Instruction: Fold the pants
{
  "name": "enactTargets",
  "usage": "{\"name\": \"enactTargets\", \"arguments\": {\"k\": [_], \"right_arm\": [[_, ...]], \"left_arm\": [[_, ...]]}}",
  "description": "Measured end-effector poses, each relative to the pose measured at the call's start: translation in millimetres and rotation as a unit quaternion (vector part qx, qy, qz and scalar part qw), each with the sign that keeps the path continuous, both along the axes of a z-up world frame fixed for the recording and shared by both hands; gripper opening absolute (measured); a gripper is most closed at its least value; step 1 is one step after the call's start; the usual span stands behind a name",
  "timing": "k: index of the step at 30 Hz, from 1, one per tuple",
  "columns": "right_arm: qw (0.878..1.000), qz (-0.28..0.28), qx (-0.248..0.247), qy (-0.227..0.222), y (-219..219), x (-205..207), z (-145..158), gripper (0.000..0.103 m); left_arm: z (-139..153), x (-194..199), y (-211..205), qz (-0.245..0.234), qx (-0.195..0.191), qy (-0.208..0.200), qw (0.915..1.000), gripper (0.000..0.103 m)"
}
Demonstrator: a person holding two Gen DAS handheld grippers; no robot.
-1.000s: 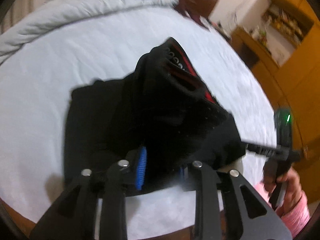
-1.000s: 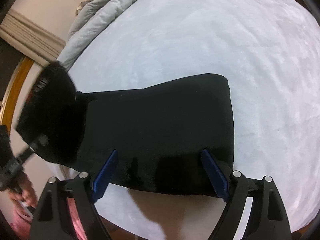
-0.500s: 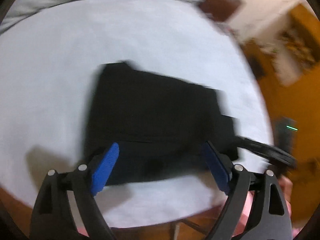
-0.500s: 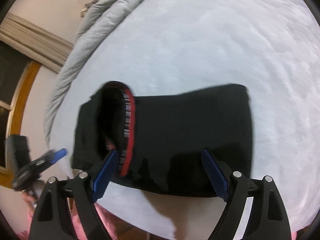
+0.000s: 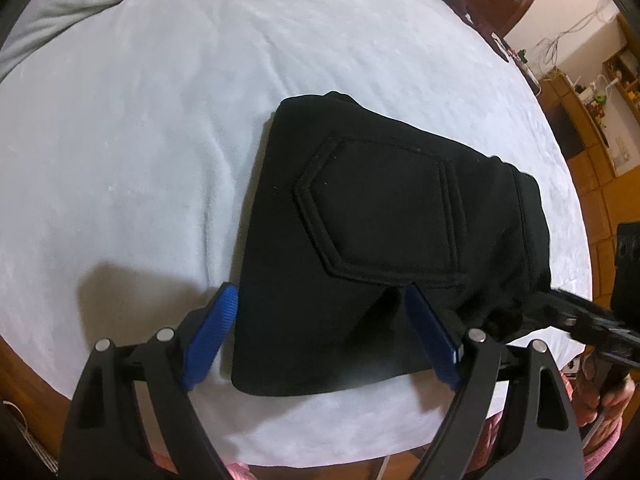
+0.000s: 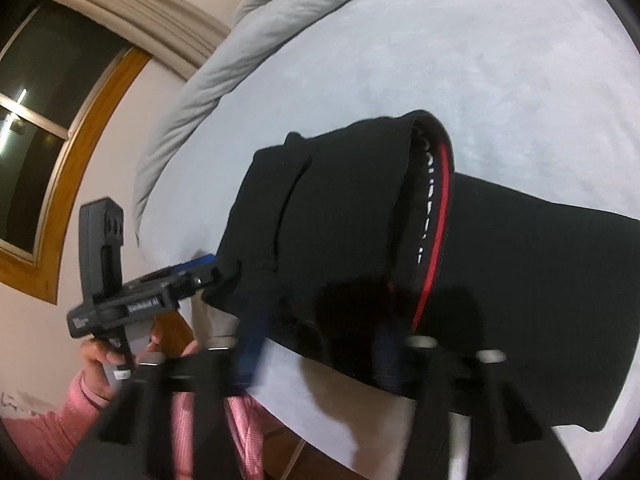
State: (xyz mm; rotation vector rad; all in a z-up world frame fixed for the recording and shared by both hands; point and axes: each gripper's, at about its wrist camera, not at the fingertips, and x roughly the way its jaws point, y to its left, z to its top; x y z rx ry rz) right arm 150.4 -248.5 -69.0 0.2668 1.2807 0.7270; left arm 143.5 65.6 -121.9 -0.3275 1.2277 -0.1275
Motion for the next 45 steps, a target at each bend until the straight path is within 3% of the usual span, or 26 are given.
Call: {"name": "enactTargets", "arguments": {"k": [4,8,12,15,16,20,23,26,29,35,38,42,45], "right_arm": [[1.0,0.023,0.012,-0.013,-4,-12,9,0.005],[0.999,0.032,0.009,-0.012,-16,-22,15,0.005],[0.998,0.023,-0.043,0.035,-20,-25,-21,0.005],[0.998,0.007,-0.032,0.054,-23,-22,-34,0.007],[0.998,0.007,-0.029,0.052,-21,-20,-32,0.015],[0.999,0.006,-0.026,0.024,-29,-21,-11,0.067],[0.999,-0.012,-0.023,0.018,-39,-16,-1,0.082],[0.999,-0.033,-0.03,0.03,-42,-4,-5,0.084],[0.996,-0.041,-0.066,0.041,-35,7,-16,0.084],[0.994,-0.039,-0.08,0.066,-14,14,-35,0.086],[0.993,-0.032,-0.088,0.073,-1,18,-46,0.093],[0.994,-0.024,-0.078,0.066,11,19,-47,0.088],[0.997,0.001,-0.065,0.047,24,14,-43,0.051]], "left_arm": [[3,-2,2,0.005,0.0,-0.001,1.0,0.085],[5,-1,-1,0.007,0.022,-0.004,0.9997,0.087],[-6,4,-10,0.001,0.037,0.018,0.9992,0.088],[-12,7,-15,-0.006,0.043,0.02,0.9988,0.09],[-12,8,-15,-0.005,0.045,0.02,0.9988,0.09],[-5,10,-13,-0.009,0.043,0.016,0.9989,0.09],[0,9,-12,-0.012,0.04,0.01,0.9991,0.09],[2,10,-12,-0.012,0.033,0.013,0.9993,0.09],[1,12,-17,-0.014,0.05,0.019,0.9985,0.09],[-5,18,-28,-0.018,0.057,0.028,0.9978,0.09],[-5,20,-28,-0.018,0.057,0.027,0.9978,0.09],[-4,22,-23,-0.01,0.057,0.027,0.998,0.09],[-4,15,-18,0.001,0.055,0.029,0.9981,0.09]]}}
